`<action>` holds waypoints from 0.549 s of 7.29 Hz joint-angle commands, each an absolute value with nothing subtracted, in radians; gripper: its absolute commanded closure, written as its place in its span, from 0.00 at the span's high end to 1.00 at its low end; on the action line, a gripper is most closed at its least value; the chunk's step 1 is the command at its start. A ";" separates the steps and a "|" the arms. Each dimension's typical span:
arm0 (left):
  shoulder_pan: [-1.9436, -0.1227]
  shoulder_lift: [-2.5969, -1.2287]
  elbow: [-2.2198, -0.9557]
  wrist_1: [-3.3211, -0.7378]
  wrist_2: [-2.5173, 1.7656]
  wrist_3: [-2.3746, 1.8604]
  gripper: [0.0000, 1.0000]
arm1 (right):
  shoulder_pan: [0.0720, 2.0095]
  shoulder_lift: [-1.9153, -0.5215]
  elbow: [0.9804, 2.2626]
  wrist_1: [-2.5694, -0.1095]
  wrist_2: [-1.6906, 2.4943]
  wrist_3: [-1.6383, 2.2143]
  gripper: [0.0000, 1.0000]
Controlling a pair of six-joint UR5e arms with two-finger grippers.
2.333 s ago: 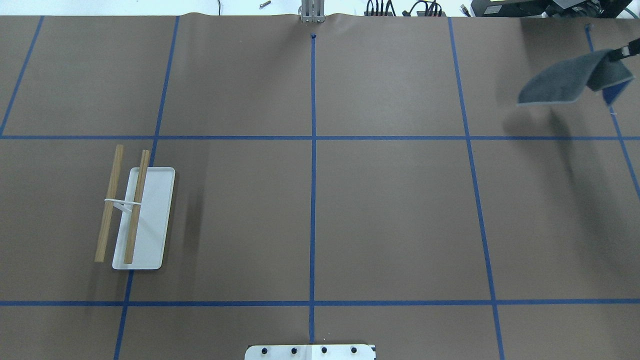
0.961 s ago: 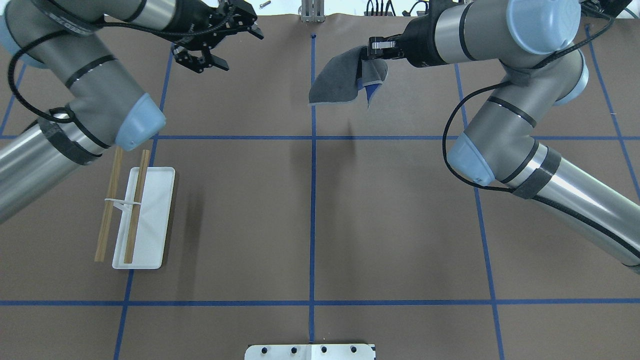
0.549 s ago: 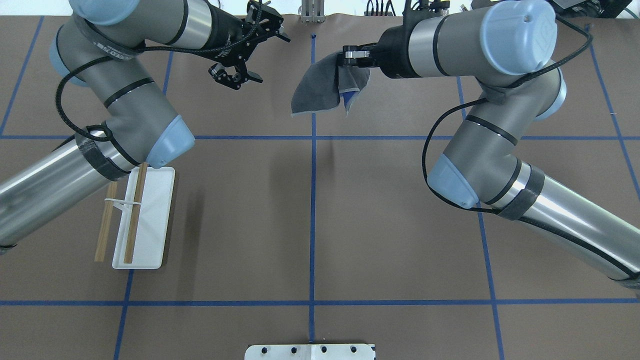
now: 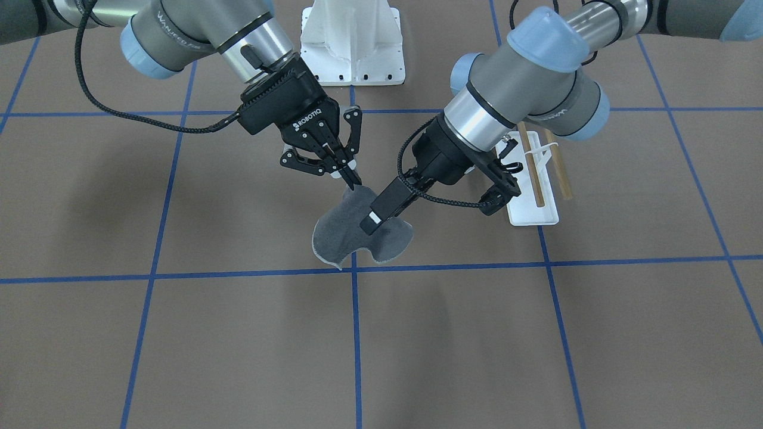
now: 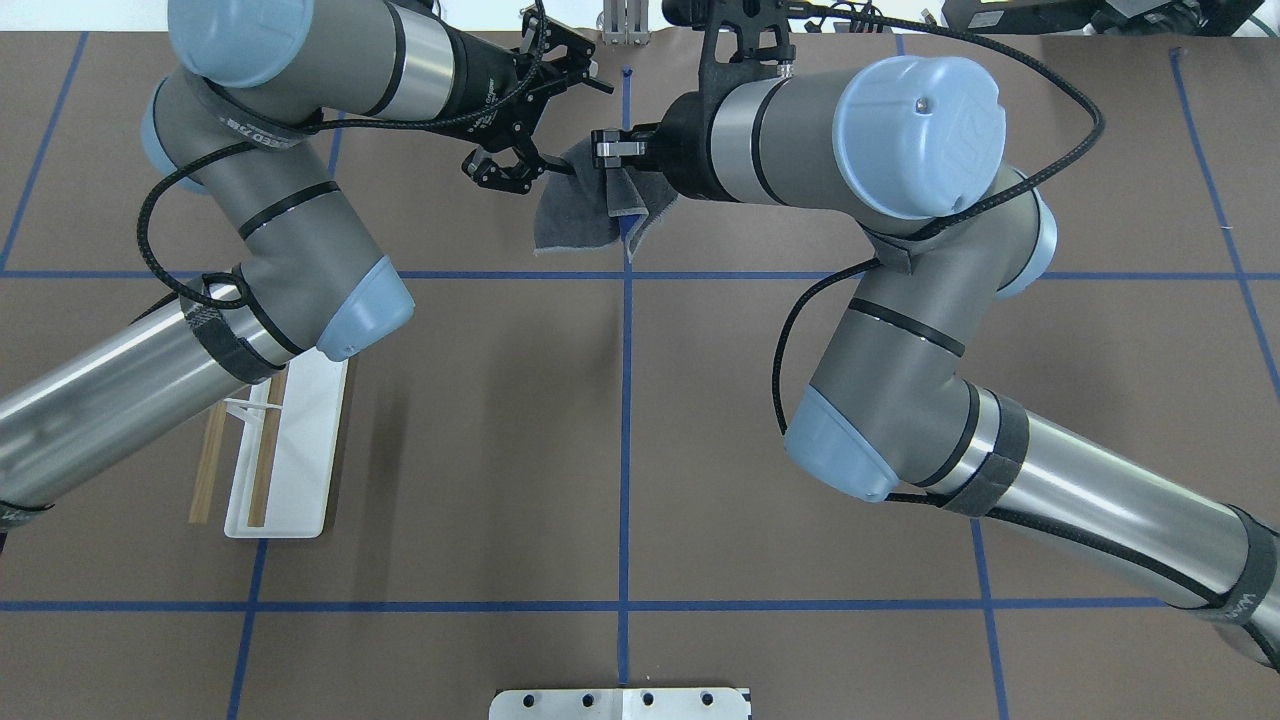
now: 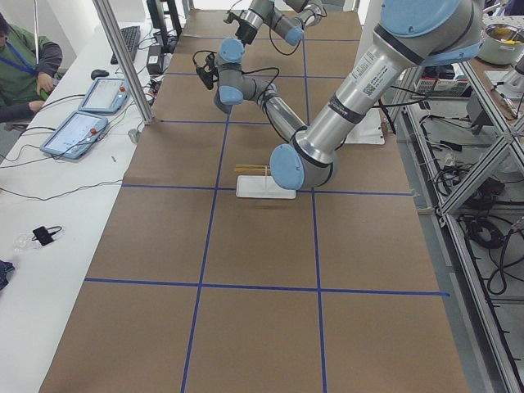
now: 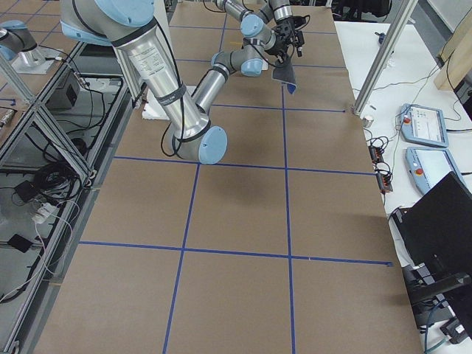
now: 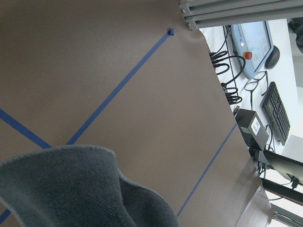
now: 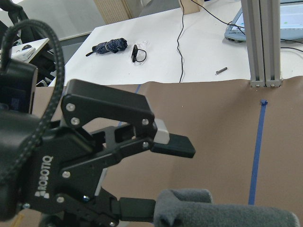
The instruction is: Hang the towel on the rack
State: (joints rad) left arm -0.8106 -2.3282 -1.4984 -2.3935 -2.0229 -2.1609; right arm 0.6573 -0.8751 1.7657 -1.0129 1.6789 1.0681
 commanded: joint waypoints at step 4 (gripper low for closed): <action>-0.799 -2.310 -1.494 -2.445 -2.023 -2.152 0.00 | 0.653 -0.888 1.793 -1.015 1.674 1.065 0.00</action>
